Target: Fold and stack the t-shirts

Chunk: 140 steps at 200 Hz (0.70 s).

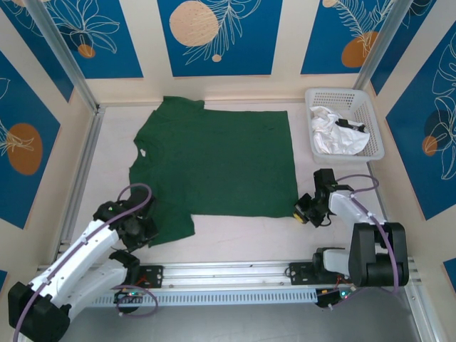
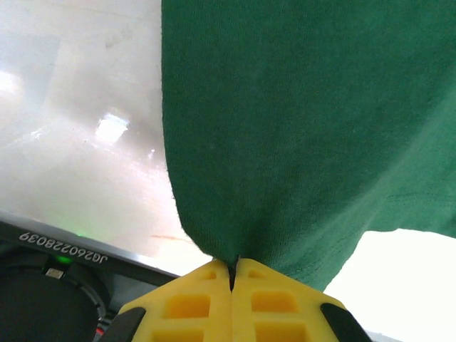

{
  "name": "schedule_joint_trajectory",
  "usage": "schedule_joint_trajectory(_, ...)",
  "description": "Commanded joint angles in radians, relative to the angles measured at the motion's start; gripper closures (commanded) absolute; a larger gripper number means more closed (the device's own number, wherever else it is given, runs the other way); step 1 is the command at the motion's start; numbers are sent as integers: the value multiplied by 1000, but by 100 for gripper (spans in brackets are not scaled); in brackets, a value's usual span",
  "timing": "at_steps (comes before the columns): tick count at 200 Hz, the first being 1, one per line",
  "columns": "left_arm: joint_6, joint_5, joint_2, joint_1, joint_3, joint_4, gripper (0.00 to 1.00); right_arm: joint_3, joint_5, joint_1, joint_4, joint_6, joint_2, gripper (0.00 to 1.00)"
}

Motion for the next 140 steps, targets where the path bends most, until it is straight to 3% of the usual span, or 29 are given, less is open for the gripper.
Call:
schedule_joint_trajectory(1, 30, 10, 11, -18, 51, -69, 100, -24, 34, 3, -37, 20, -77, 100)
schedule_joint_trajectory(56, 98, -27, 98, -19, 235, 15, 100, 107, 39, 11, -75, 5, -144, 100)
schedule_joint_trajectory(107, 213, -82, 313, 14, 450, 122, 100, 333, 72, 54, -74, -16, 33, 100)
schedule_joint_trajectory(140, 291, -60, 478, 104, 607, 161, 100, 483, 102, 70, -76, -30, 188, 100)
